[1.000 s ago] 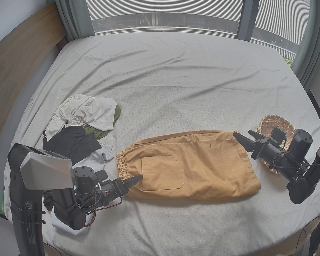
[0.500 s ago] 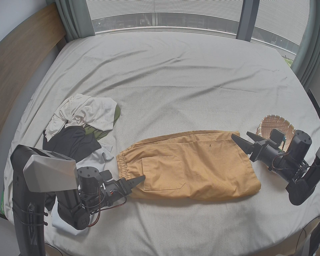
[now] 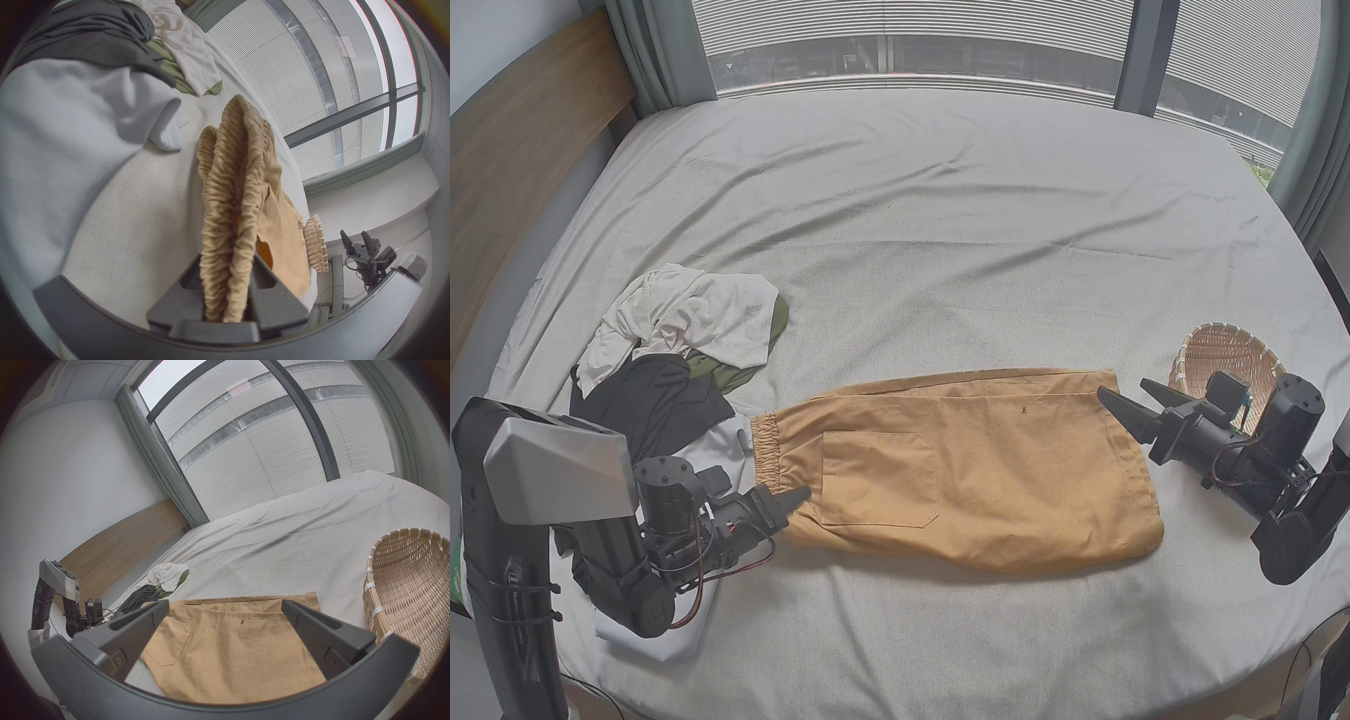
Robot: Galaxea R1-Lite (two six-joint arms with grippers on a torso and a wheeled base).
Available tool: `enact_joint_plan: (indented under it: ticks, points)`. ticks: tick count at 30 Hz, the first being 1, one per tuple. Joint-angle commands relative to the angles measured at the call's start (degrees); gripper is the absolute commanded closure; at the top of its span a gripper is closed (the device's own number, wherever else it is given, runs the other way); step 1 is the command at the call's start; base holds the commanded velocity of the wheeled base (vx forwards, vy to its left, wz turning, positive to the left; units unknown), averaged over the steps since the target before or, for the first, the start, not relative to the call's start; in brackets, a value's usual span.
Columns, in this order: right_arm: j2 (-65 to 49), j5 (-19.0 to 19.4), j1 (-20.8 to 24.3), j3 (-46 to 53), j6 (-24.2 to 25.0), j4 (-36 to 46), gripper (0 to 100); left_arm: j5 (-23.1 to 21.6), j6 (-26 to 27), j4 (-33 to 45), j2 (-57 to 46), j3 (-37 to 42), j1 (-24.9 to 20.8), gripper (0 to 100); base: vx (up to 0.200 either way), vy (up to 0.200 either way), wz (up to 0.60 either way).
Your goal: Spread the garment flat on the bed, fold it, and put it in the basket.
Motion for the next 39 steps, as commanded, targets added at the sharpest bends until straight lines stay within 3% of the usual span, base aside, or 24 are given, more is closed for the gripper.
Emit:
enact_joint_plan:
  ticks: [1, 11, 16, 25, 39]
  points:
    - [0.7, 0.0, 0.0, 0.3, 0.0, -0.1, 0, -2.9, 0.0, 0.2, -5.4, 4.4, 0.5, 100, 0.000, 0.000, 0.00]
    - [1.3, 0.1, 0.1, 0.4, -0.1, -0.1, 0, -4.2, 0.4, 0.1, -9.1, 9.0, 1.9, 100, 0.000, 0.000, 0.00]
    - [1.3, 0.1, 0.1, 0.5, 0.0, -0.1, 0, -4.0, 3.2, 0.0, -9.3, 11.6, 2.3, 100, 0.000, 0.000, 0.00]
    - [1.3, 0.1, 1.2, 0.8, 0.0, -0.1, 0, -4.7, 5.7, -0.2, -9.4, 14.3, 8.4, 100, 0.000, 0.000, 0.00]
    - [1.3, 0.0, 1.5, 0.8, 0.0, -0.1, 0, -6.4, 6.6, -0.1, -14.1, 17.5, 10.5, 100, 0.000, 0.000, 0.00]
